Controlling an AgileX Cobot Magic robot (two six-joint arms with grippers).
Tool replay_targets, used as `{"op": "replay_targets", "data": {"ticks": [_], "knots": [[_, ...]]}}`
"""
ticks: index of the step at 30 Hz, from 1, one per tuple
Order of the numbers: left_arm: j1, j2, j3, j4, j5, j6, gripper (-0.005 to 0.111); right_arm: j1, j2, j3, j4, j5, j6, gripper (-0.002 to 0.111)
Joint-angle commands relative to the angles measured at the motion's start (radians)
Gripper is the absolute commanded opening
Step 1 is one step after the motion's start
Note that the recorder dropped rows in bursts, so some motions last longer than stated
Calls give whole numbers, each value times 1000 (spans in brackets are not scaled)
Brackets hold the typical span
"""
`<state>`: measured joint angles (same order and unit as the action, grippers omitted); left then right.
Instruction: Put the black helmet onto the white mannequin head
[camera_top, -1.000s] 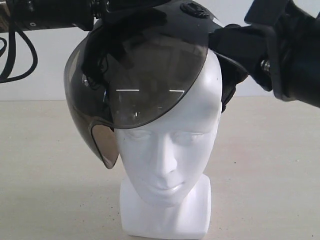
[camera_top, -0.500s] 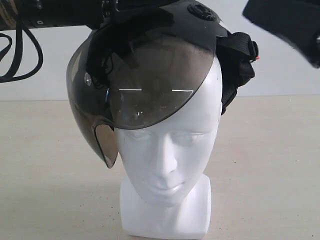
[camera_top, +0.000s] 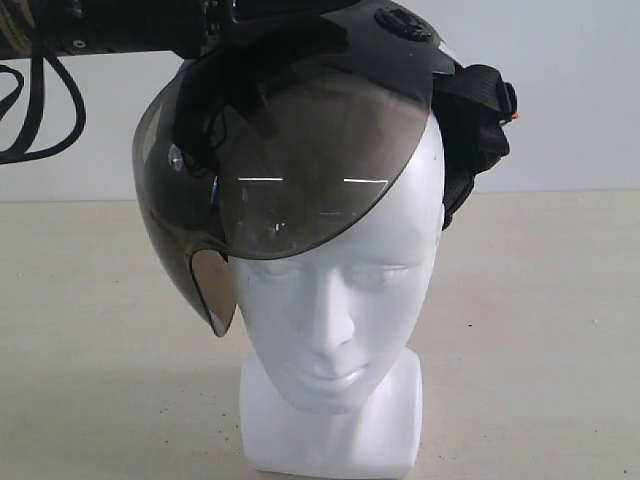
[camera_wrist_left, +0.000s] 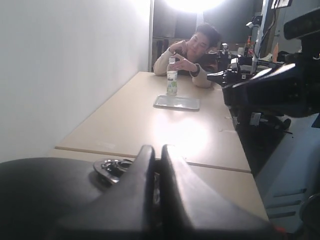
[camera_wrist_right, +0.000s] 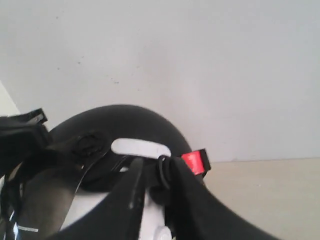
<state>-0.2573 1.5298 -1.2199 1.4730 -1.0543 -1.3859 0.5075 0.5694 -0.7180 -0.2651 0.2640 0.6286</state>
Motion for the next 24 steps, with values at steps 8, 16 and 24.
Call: {"op": "replay_targets", "data": {"ticks": [8,16,24], "knots": [[-32,29,31,165,4,-57,4,-69,272,-219,192,263,142,54],[-32,29,31,169,5,-57,4,-69,396,-296,399,273,87,54],[-32,29,31,176,9,-57,4,-69,407,-296,592,235,93,54]]}}
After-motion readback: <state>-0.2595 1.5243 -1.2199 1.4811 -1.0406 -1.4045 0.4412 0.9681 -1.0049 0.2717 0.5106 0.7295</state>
